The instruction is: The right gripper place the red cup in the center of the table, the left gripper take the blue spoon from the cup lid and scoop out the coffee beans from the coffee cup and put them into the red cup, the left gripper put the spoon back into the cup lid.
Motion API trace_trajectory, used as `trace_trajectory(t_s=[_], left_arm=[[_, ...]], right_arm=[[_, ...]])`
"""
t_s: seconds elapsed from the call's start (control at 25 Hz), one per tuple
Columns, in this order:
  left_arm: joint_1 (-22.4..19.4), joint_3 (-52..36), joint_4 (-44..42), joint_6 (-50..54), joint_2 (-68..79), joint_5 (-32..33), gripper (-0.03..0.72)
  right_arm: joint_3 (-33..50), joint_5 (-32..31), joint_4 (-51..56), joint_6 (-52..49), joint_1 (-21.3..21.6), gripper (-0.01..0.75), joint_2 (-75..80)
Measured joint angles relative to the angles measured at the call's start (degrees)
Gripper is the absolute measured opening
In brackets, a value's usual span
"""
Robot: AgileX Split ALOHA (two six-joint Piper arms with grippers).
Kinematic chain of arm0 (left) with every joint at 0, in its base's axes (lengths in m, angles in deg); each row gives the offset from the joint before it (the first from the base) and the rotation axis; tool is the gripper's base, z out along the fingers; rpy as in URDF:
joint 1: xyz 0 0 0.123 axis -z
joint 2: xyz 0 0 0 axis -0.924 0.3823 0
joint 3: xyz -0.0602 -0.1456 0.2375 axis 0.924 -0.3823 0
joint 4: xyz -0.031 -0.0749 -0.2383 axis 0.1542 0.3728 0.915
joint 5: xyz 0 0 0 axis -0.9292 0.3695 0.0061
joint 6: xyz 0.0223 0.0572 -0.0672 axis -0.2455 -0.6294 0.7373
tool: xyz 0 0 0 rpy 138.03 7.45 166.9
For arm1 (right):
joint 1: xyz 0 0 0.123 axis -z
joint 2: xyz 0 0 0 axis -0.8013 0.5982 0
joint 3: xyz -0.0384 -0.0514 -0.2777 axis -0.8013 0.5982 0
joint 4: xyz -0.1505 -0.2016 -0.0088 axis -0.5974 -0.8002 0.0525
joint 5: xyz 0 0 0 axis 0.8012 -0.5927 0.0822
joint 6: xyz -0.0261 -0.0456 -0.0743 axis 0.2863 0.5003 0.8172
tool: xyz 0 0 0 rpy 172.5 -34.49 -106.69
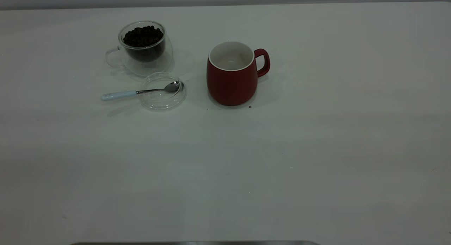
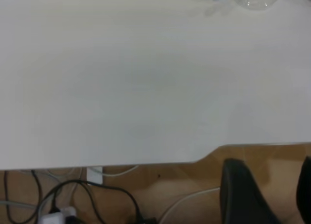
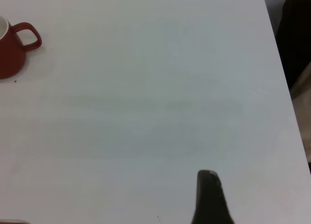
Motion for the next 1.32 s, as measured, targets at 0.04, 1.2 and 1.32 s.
trace_trajectory(t_s=[0.04, 1.2, 1.32], left_arm=[[0.0, -0.3, -1.4, 0.1, 0.0, -0.7, 0.34], [0.0, -0.8, -5.4, 5.1, -11.0, -0.6, 0.34], [0.0, -0.8, -5.4, 5.1, -11.0, -0.6, 0.34]], right_arm=[[0.0, 0.0, 0.0, 0.0, 0.0, 0.532, 0.0], [0.0, 0.0, 0.0, 0.0, 0.0, 0.532, 0.0], [0.0, 0.0, 0.0, 0.0, 0.0, 0.532, 0.0]])
